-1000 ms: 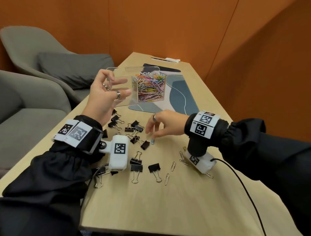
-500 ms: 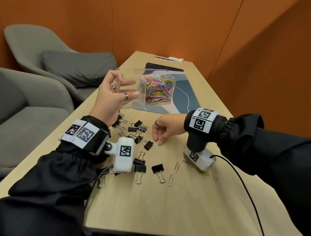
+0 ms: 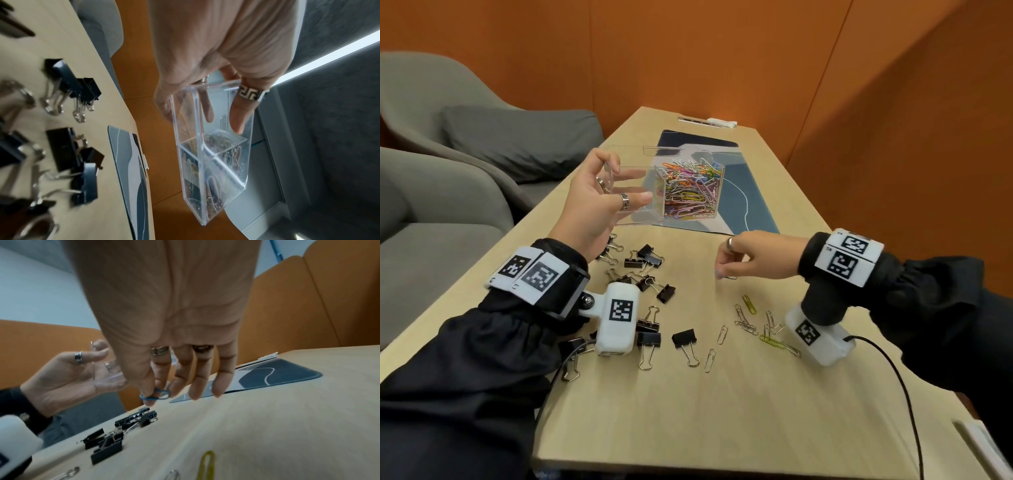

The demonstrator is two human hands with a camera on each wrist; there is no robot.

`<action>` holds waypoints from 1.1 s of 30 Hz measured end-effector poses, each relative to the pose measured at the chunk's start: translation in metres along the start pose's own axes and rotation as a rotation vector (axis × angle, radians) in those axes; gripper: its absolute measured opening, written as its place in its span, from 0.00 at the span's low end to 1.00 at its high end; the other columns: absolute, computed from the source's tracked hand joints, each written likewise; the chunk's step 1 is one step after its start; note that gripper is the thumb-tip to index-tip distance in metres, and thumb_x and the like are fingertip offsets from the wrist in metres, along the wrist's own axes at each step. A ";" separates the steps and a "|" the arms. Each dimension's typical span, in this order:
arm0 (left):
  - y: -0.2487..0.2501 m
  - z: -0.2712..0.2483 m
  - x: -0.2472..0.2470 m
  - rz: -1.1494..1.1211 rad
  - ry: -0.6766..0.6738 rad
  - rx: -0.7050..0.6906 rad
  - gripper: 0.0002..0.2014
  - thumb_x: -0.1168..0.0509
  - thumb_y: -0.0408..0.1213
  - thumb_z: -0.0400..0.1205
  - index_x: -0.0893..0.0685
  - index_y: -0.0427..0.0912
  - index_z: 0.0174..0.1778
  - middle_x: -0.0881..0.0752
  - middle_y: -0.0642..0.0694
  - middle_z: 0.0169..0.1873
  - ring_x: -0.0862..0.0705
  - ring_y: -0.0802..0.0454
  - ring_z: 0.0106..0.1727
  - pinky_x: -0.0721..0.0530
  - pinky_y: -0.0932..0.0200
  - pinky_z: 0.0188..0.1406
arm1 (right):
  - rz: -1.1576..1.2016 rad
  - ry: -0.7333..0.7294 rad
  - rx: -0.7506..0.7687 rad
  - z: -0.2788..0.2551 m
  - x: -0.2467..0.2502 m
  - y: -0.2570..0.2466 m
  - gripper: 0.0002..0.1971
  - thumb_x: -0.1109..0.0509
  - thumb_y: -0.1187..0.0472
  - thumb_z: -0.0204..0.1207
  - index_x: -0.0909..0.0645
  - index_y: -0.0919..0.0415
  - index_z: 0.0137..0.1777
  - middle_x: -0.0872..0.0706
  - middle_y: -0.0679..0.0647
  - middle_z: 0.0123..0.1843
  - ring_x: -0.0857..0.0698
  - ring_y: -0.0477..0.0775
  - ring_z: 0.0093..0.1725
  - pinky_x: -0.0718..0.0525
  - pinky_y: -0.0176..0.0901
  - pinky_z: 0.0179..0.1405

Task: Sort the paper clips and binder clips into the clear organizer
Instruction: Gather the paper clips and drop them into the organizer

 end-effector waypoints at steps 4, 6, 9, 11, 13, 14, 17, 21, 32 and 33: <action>-0.003 -0.001 -0.005 0.012 -0.037 0.008 0.22 0.34 0.14 0.73 0.32 0.48 0.38 0.14 0.44 0.52 0.12 0.47 0.51 0.14 0.59 0.43 | 0.028 -0.034 -0.100 -0.029 -0.003 0.018 0.08 0.36 0.54 0.81 0.18 0.55 0.47 0.16 0.42 0.44 0.17 0.47 0.49 0.21 0.41 0.58; -0.005 -0.001 -0.007 0.011 -0.052 0.011 0.22 0.34 0.15 0.73 0.32 0.49 0.38 0.14 0.44 0.52 0.13 0.45 0.53 0.14 0.58 0.44 | 0.024 -0.120 -0.161 -0.040 -0.014 0.026 0.10 0.35 0.53 0.81 0.17 0.58 0.49 0.15 0.45 0.46 0.17 0.50 0.52 0.21 0.44 0.61; -0.008 -0.002 -0.008 0.016 -0.069 0.018 0.23 0.33 0.15 0.72 0.32 0.49 0.38 0.15 0.43 0.53 0.15 0.43 0.54 0.14 0.57 0.44 | 0.029 -0.149 -0.208 -0.049 -0.025 0.034 0.13 0.34 0.52 0.80 0.16 0.61 0.52 0.13 0.52 0.53 0.17 0.53 0.55 0.21 0.47 0.63; -0.010 -0.002 -0.009 0.020 -0.076 0.023 0.23 0.33 0.15 0.72 0.32 0.50 0.38 0.15 0.42 0.53 0.15 0.43 0.54 0.14 0.56 0.45 | 0.090 -0.149 -0.223 -0.053 -0.028 0.037 0.11 0.33 0.53 0.79 0.16 0.60 0.51 0.13 0.51 0.53 0.16 0.53 0.53 0.19 0.45 0.60; -0.011 -0.001 -0.009 0.021 -0.080 0.028 0.23 0.33 0.15 0.72 0.31 0.50 0.37 0.15 0.41 0.54 0.15 0.42 0.56 0.14 0.55 0.46 | 0.211 -0.154 -0.250 -0.057 -0.029 0.039 0.06 0.31 0.55 0.78 0.18 0.57 0.49 0.13 0.50 0.51 0.17 0.52 0.47 0.17 0.40 0.50; -0.011 -0.001 -0.009 0.020 -0.081 0.029 0.23 0.33 0.15 0.72 0.31 0.50 0.37 0.15 0.41 0.54 0.15 0.42 0.57 0.14 0.54 0.46 | 0.260 -0.149 -0.264 -0.059 -0.030 0.039 0.05 0.30 0.54 0.78 0.20 0.55 0.49 0.14 0.49 0.49 0.18 0.51 0.44 0.17 0.39 0.46; -0.012 -0.002 -0.009 0.022 -0.082 0.032 0.23 0.33 0.15 0.72 0.31 0.50 0.37 0.15 0.41 0.55 0.15 0.41 0.58 0.14 0.54 0.47 | 0.328 -0.124 -0.324 -0.063 -0.034 0.039 0.15 0.25 0.50 0.72 0.23 0.53 0.54 0.19 0.46 0.47 0.19 0.51 0.41 0.19 0.42 0.44; -0.011 -0.003 -0.010 0.028 -0.079 0.032 0.23 0.33 0.15 0.72 0.31 0.50 0.37 0.15 0.40 0.55 0.15 0.42 0.57 0.14 0.56 0.46 | 0.213 -0.083 -0.320 -0.066 -0.042 0.035 0.26 0.18 0.48 0.62 0.24 0.49 0.57 0.24 0.40 0.48 0.21 0.45 0.44 0.22 0.31 0.44; -0.009 -0.004 -0.011 0.040 -0.075 0.041 0.23 0.33 0.15 0.72 0.31 0.50 0.38 0.16 0.40 0.55 0.13 0.45 0.54 0.14 0.48 0.53 | 0.316 0.039 -0.235 -0.060 -0.044 0.030 0.06 0.26 0.66 0.74 0.17 0.54 0.43 0.14 0.46 0.35 0.19 0.32 0.24 0.23 0.22 0.32; -0.009 -0.004 -0.012 0.042 -0.077 0.041 0.23 0.33 0.15 0.72 0.31 0.50 0.38 0.16 0.40 0.55 0.13 0.46 0.53 0.13 0.49 0.52 | 0.301 0.042 -0.231 -0.058 -0.044 0.029 0.06 0.27 0.66 0.74 0.16 0.54 0.43 0.14 0.46 0.35 0.19 0.32 0.25 0.23 0.22 0.32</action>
Point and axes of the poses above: each hand's wrist, its own z-axis towards the middle knuckle, its own x-axis out of the back of the hand, y = z × x, the point moved 4 cm from there along z, towards the middle knuckle
